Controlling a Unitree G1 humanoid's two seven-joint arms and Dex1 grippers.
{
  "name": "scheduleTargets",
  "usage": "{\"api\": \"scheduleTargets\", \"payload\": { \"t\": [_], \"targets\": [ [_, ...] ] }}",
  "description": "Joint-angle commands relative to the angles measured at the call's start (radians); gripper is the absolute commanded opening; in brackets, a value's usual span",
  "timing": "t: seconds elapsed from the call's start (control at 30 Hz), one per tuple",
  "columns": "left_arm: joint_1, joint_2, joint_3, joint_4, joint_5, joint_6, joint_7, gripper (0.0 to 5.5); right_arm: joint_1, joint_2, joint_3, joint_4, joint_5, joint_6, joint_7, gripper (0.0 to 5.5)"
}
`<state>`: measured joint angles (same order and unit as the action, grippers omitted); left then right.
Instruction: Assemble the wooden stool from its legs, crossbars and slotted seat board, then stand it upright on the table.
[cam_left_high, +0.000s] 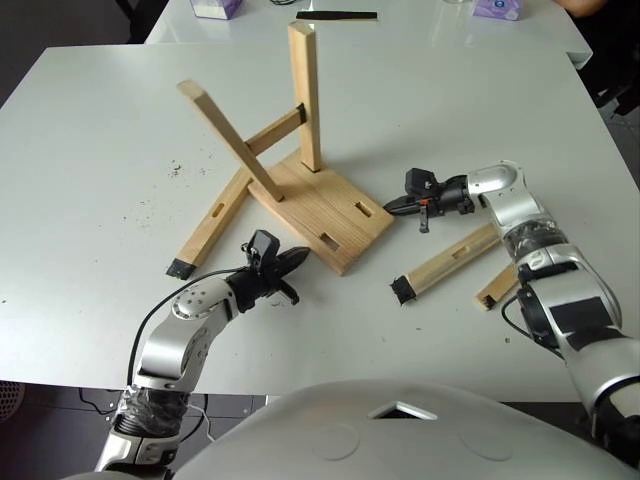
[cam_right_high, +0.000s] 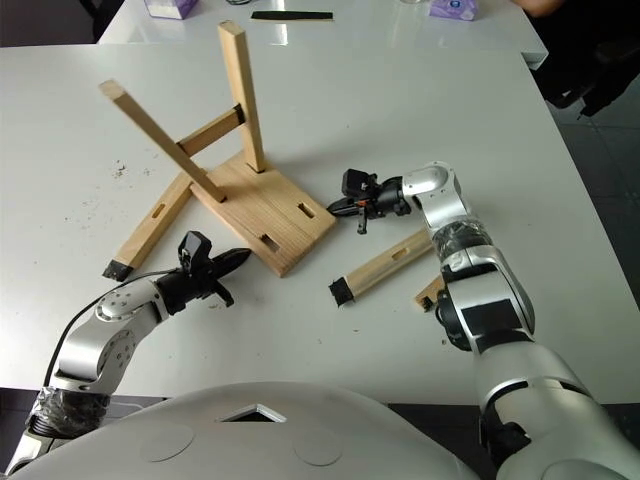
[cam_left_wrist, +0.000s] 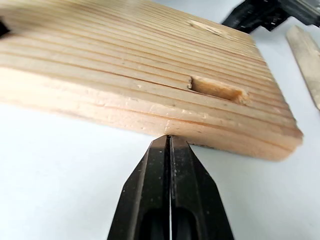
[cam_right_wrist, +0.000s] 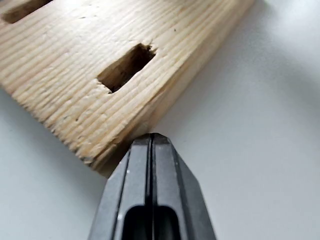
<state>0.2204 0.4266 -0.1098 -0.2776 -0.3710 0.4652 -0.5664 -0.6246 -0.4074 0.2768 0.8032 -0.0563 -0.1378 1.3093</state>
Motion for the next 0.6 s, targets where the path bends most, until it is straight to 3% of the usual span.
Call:
{"api": "scheduleTargets", "payload": {
  "t": [0.03, 0.27, 0.6],
  "targets": [
    [-0.026, -0.039, -0.036, 0.056, 0.025, 0.029, 0.023, 0.00, 0.126, 0.030, 0.021, -0.244, 0.081, 0.105, 0.054, 0.02],
    [-0.016, -0.048, -0.027, 0.042, 0.021, 0.027, 0.034, 0.00, 0.280, 0.033, 0.027, -0.533, 0.135, 0.277, -0.004, 0.02],
    [0.001, -0.040, 0.026, 0.041, 0.016, 0.033, 0.051, 0.00, 0.290, 0.029, 0.017, -0.562, 0.136, 0.320, -0.078, 0.02]
  ]
}}
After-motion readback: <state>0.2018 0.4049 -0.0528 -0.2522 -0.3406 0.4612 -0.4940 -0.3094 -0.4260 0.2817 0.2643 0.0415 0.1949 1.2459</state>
